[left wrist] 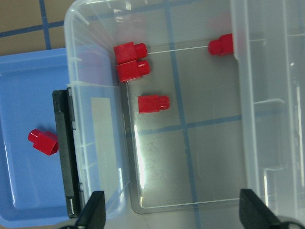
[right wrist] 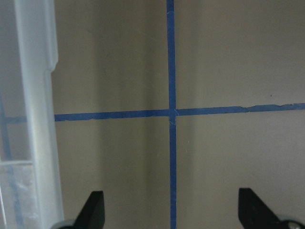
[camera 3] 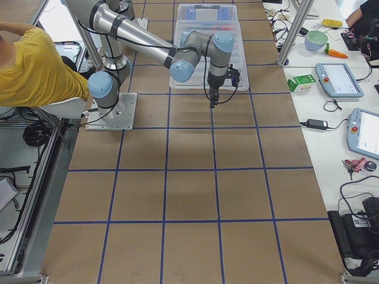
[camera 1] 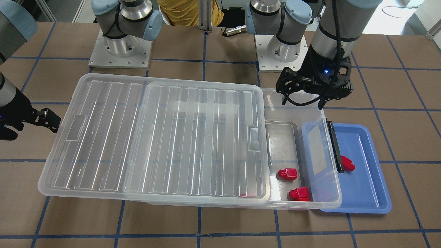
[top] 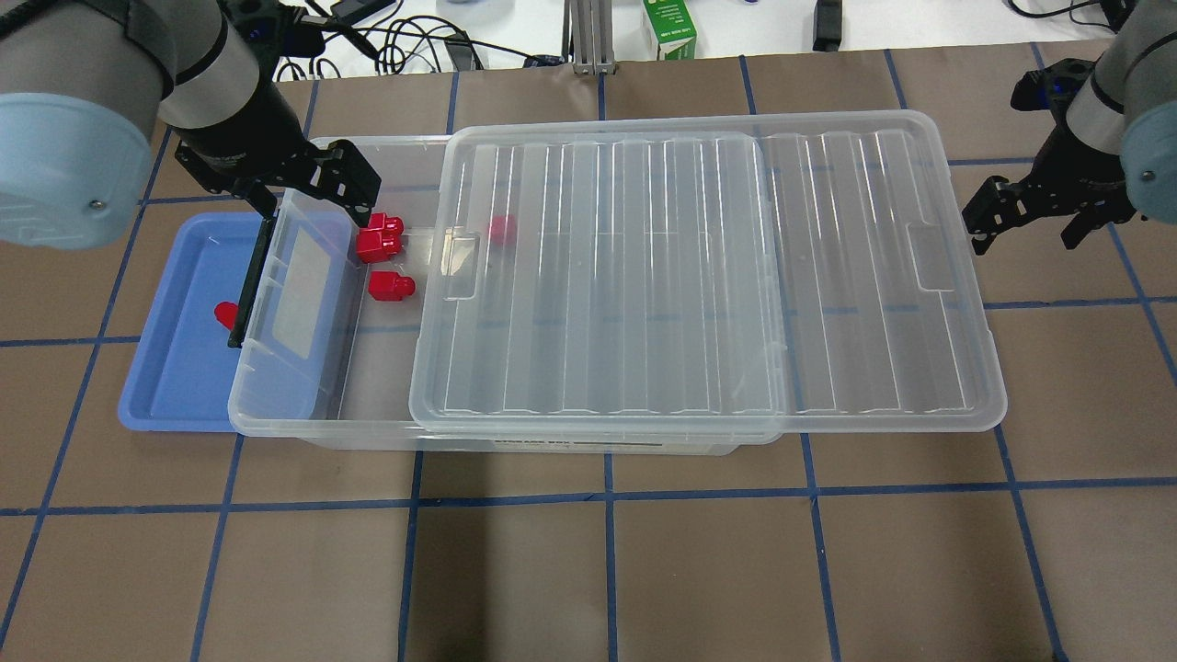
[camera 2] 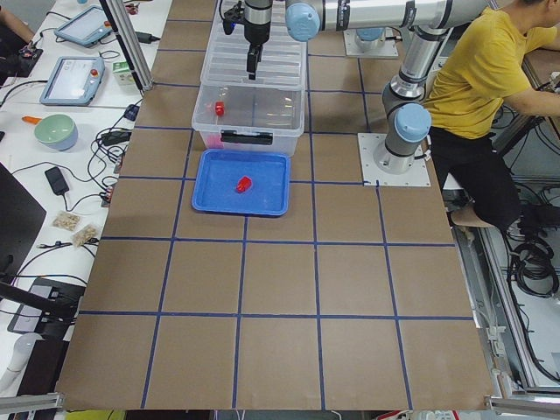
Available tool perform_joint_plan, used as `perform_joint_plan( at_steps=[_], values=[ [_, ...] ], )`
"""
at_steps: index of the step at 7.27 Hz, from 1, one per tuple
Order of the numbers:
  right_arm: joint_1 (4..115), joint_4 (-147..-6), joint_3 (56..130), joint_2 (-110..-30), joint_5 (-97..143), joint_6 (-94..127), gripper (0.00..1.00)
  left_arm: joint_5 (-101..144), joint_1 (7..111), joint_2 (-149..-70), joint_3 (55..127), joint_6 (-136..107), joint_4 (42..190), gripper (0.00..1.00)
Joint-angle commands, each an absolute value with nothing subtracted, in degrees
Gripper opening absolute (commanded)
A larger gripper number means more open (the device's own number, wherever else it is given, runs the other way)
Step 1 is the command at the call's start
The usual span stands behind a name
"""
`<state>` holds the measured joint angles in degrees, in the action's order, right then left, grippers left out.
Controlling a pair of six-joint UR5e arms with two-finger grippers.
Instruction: Place red block in blue tray from box
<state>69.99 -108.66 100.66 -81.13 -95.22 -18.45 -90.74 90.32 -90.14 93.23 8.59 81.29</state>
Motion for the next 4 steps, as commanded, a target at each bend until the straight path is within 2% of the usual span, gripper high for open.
perform_joint_plan(
  at_steps=[1, 4],
  values=[
    [70.3, -108.8, 100.6, -80.9, -94.8, -18.0, 1.00, -90.9, 92.8, -88.4, 93.1, 5.9, 82.4, 1.00],
    [72.3, -108.8, 100.6, -80.9, -92.5, -17.4, 1.00, -90.7, 88.7, -89.7, 88.4, 5.9, 86.4, 1.00]
  ],
)
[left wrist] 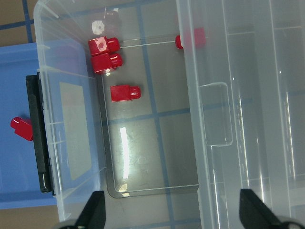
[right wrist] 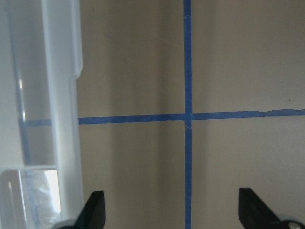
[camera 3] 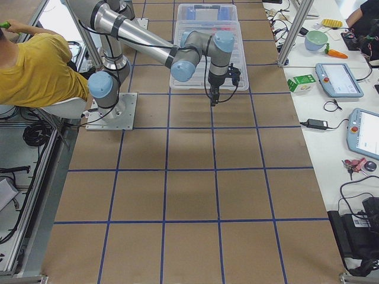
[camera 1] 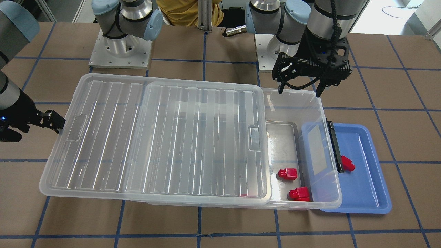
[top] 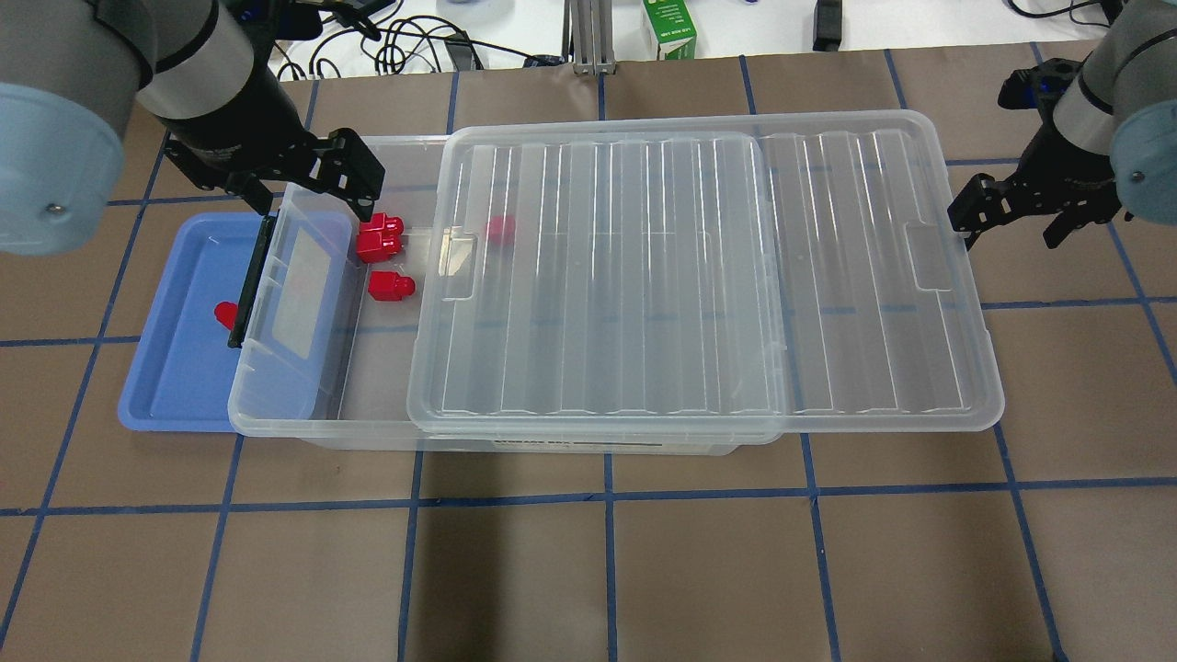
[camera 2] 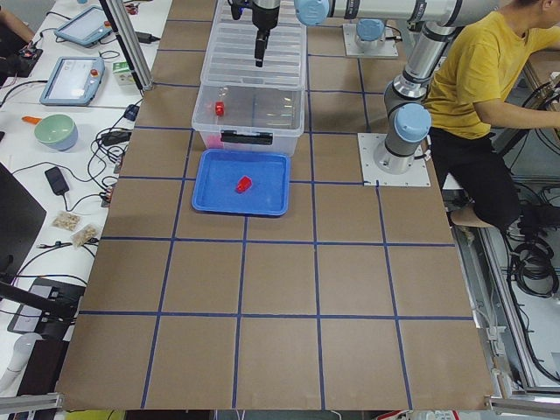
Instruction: Place red block in blue tray from box
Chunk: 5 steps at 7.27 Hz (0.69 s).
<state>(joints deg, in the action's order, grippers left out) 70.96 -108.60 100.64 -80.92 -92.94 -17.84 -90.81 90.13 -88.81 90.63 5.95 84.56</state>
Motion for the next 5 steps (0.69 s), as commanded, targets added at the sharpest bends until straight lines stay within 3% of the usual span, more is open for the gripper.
perform_joint_plan(
  at_steps=[1, 5],
  values=[
    [73.5, -108.8, 100.7, -80.8, -92.5, -17.5, 1.00, -90.7, 88.5, -90.1, 87.9, 5.9, 86.9, 1.00],
    [80.6, -108.9, 100.6, -80.1, -92.5, -10.4, 1.00, -90.9, 87.4, -89.6, 87.8, 6.2, 89.2, 1.00]
  ],
)
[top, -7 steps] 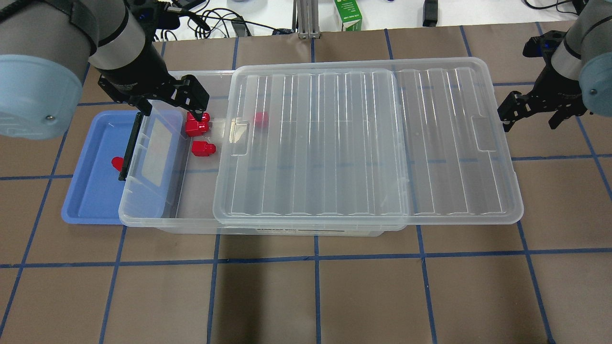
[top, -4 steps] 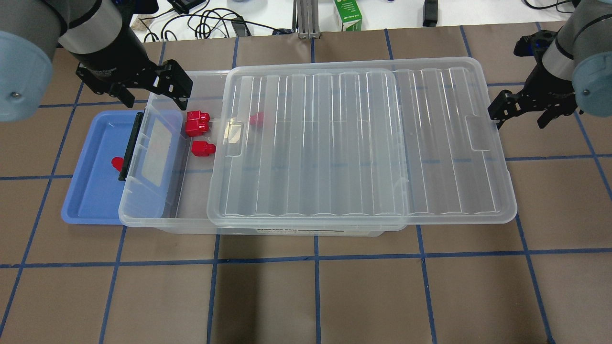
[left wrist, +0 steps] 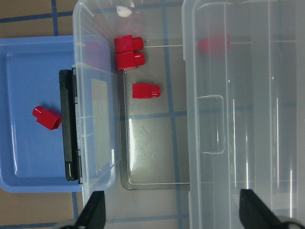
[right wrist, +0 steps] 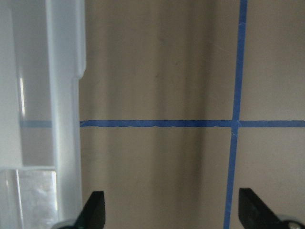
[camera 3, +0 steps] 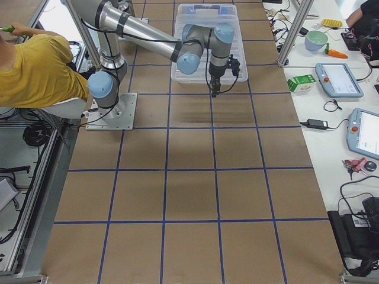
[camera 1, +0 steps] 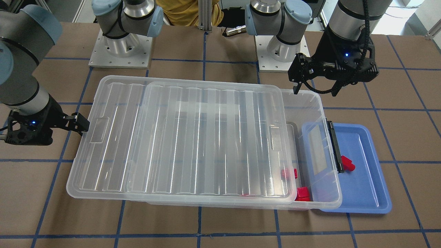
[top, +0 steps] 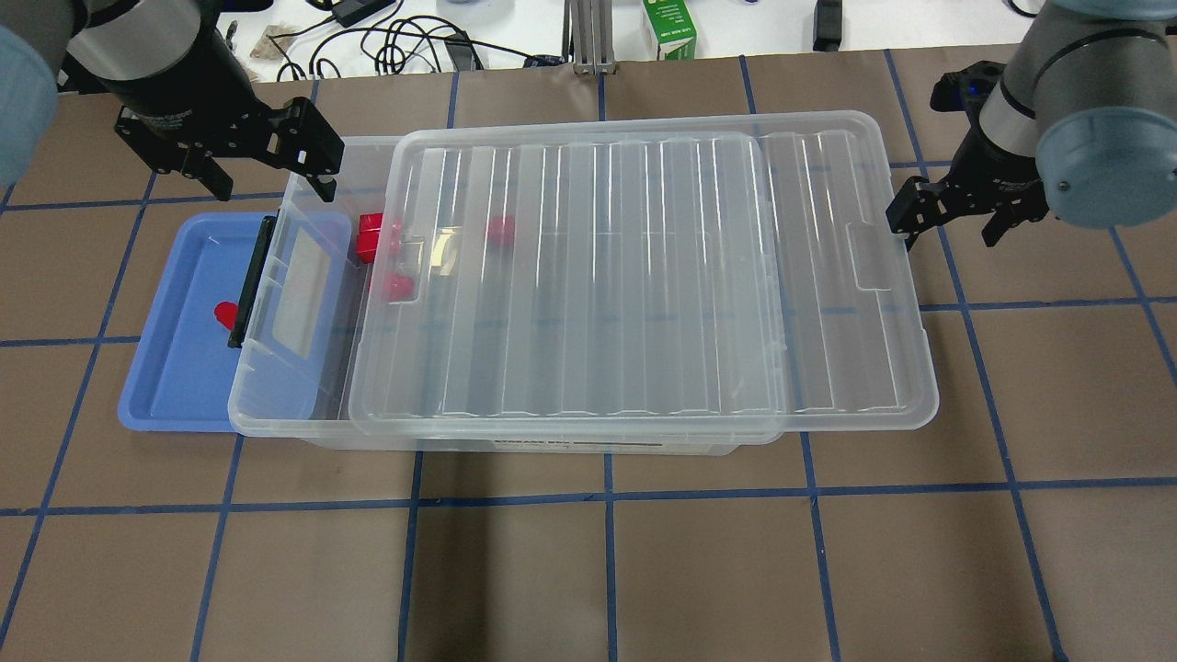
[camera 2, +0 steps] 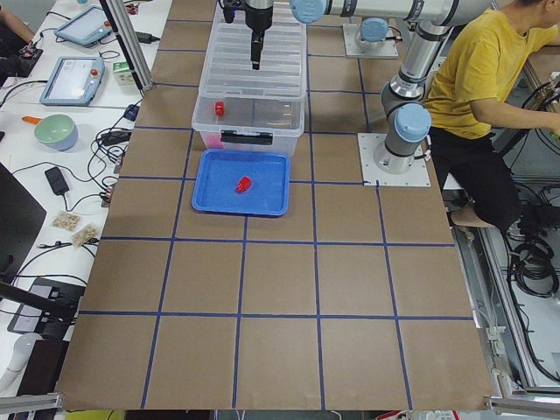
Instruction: Place red block in blue tray from box
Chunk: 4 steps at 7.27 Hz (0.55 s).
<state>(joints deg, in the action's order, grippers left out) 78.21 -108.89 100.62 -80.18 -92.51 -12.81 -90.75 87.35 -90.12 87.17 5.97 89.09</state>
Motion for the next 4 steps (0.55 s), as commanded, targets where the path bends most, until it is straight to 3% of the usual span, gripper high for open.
perform_joint_plan(
  at_steps=[1, 4],
  values=[
    [82.3, -109.0, 100.6, -80.0, -92.5, -8.1, 1.00, -90.9, 87.4, -90.0, 87.2, 6.2, 89.2, 1.00],
    [84.4, -109.0, 100.6, -79.8, -92.5, -7.8, 1.00, -90.9, 87.4, -89.8, 87.7, 6.1, 89.2, 1.00]
  ],
)
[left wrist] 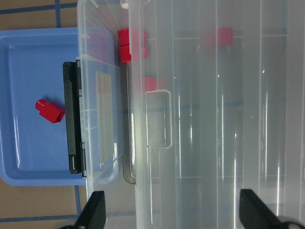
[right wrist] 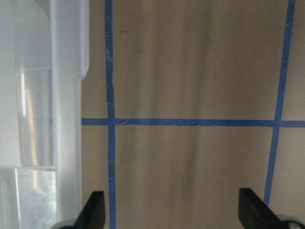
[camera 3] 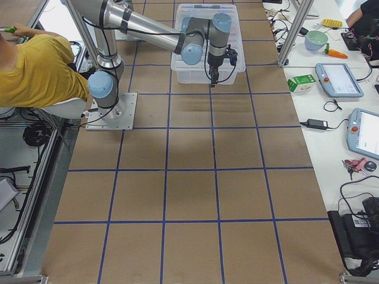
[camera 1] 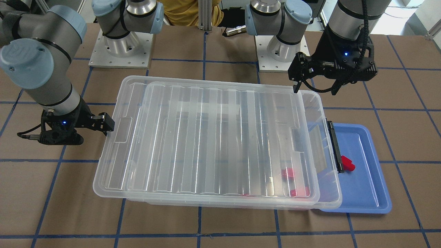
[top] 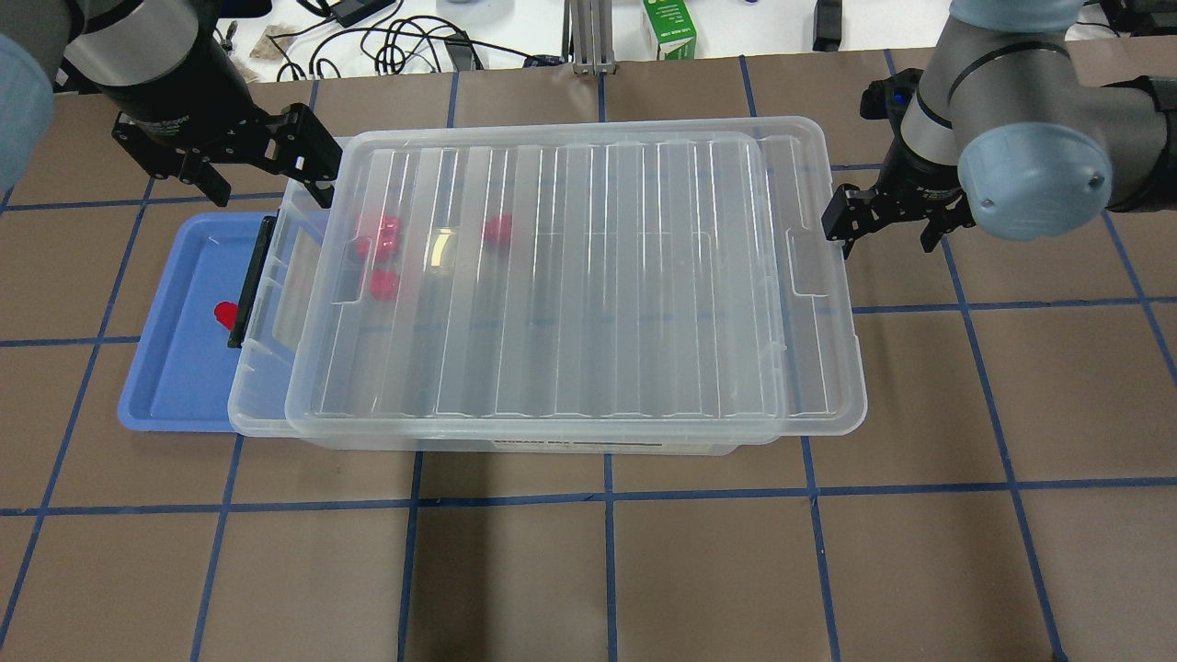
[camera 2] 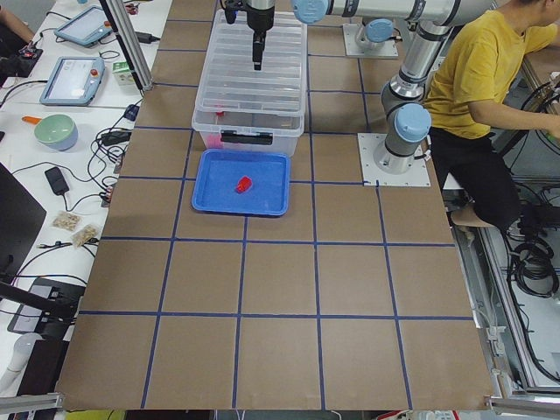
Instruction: Place red block in blue tray from box
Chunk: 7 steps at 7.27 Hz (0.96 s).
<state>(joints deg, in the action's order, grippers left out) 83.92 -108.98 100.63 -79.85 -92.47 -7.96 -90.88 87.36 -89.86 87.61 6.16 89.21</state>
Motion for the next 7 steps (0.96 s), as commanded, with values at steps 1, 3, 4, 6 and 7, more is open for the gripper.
perform_joint_plan(
  at_steps=[1, 3, 4, 6, 7],
  values=[
    [85.0, -109.0, 100.6, -79.8, -92.5, -7.9, 1.00, -90.9, 87.4, -89.8, 87.8, 6.1, 89.3, 1.00],
    [87.0, -109.0, 100.6, -79.7, -92.5, -7.7, 1.00, -91.0, 87.4, -89.6, 88.0, 6.8, 89.0, 1.00],
    [87.2, -109.0, 100.7, -79.7, -92.4, -7.7, 1.00, -90.8, 87.5, -90.0, 87.9, 6.8, 88.9, 1.00],
    [87.6, -109.0, 100.7, -79.4, -92.4, -7.7, 1.00, -90.8, 87.5, -90.2, 87.5, 6.8, 88.8, 1.00],
    [87.7, -109.2, 100.6, -79.4, -92.5, -7.7, 1.00, -90.9, 87.5, -90.5, 86.9, 6.9, 88.7, 1.00]
  ],
)
